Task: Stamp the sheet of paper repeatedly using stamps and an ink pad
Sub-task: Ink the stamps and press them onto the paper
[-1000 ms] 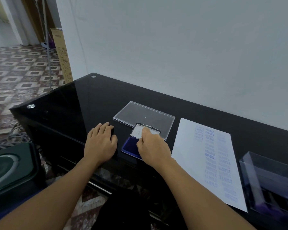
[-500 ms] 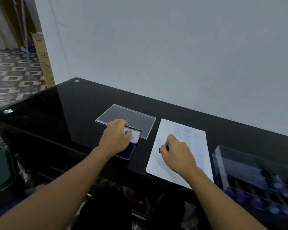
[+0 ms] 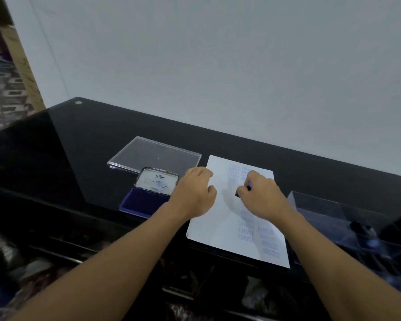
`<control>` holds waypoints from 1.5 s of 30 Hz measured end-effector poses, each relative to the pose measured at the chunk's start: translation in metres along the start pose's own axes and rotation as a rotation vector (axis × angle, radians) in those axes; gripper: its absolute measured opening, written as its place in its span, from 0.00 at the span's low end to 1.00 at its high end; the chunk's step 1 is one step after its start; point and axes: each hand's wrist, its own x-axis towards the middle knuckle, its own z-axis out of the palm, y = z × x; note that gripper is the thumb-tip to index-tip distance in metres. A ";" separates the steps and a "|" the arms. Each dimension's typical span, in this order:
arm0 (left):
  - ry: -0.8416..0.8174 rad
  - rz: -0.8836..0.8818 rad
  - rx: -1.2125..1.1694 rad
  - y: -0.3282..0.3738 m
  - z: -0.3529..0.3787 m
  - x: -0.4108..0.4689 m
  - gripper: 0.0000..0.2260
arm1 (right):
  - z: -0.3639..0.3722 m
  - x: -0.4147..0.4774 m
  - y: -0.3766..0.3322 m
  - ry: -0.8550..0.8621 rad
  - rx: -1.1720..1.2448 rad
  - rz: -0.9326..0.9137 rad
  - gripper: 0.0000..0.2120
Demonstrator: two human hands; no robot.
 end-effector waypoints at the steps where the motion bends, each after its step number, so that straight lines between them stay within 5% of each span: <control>1: -0.007 0.016 0.016 -0.001 0.006 0.000 0.18 | 0.000 0.005 0.000 -0.002 -0.001 -0.004 0.08; 26: 0.058 0.104 0.252 -0.019 0.041 -0.003 0.23 | 0.027 0.075 0.000 -0.075 -0.073 -0.051 0.09; 45: 0.053 0.091 0.284 -0.018 0.042 -0.004 0.23 | 0.047 0.069 -0.008 0.065 -0.070 0.036 0.09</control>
